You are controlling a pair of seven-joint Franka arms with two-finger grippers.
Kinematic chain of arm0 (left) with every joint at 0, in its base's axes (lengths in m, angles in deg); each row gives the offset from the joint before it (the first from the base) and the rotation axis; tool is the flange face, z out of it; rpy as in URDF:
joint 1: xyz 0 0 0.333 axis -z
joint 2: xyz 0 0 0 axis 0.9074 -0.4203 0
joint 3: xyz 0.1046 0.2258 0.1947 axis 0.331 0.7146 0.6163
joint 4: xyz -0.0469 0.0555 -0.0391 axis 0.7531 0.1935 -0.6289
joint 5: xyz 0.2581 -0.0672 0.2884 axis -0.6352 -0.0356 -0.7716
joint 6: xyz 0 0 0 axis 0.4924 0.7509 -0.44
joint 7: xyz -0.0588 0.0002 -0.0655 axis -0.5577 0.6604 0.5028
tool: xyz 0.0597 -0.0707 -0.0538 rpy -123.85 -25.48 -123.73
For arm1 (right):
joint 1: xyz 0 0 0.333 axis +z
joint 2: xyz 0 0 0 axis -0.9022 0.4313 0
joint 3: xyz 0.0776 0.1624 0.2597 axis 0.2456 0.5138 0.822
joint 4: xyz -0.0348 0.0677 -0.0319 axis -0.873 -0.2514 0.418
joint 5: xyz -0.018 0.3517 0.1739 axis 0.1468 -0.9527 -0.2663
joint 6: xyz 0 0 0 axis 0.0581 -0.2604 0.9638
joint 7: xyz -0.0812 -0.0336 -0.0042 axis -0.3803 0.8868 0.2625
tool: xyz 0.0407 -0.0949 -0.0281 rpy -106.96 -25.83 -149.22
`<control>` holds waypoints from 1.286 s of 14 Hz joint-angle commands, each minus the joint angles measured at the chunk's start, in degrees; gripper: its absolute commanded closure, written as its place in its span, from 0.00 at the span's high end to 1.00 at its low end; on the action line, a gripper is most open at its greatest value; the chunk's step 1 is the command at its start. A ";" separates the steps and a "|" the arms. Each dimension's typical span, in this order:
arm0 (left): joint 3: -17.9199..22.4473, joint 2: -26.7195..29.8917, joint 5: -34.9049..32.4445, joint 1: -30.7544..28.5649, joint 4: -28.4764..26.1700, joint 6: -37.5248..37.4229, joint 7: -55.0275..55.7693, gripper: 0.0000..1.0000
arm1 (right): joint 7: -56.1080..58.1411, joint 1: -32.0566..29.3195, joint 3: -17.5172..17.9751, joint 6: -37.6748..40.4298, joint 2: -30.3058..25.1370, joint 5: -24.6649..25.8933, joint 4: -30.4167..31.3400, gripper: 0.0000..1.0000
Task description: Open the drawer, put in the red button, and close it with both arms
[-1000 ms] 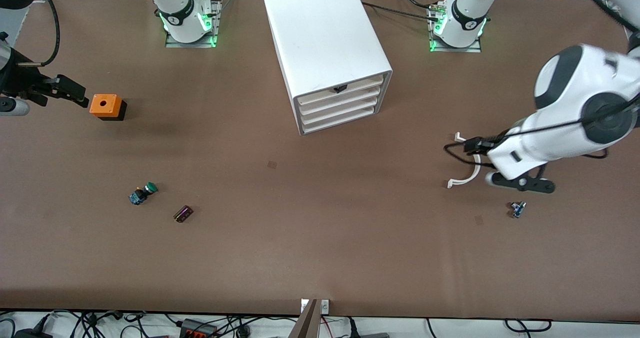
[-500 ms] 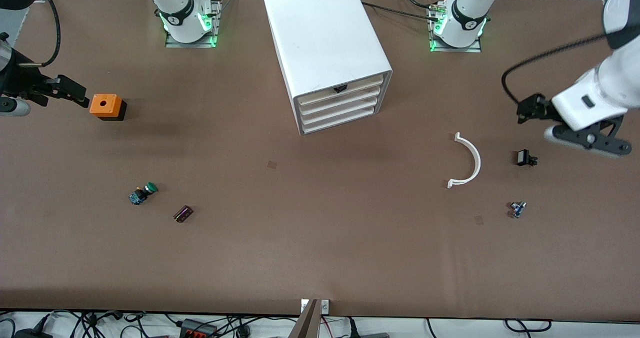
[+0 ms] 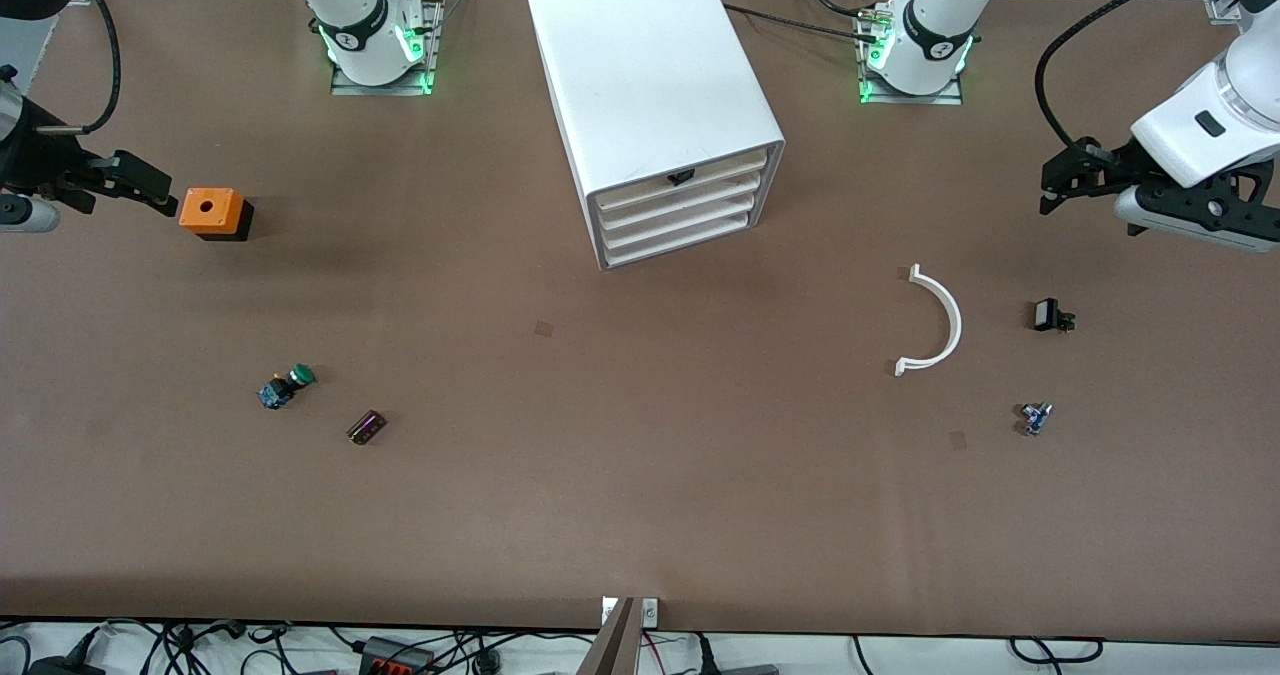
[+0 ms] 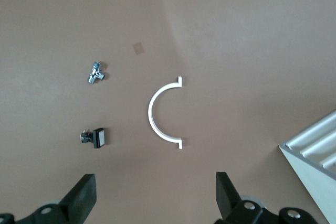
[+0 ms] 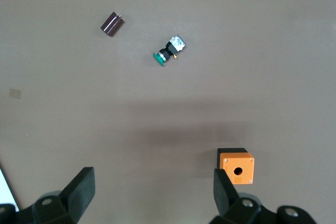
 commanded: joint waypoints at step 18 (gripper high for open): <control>0.66 -2.30 -1.71 -0.19 3.44 -1.49 0.67 1.00 | 0.07 -0.33 0.52 -0.12 -0.45 0.67 -0.08 1.00</control>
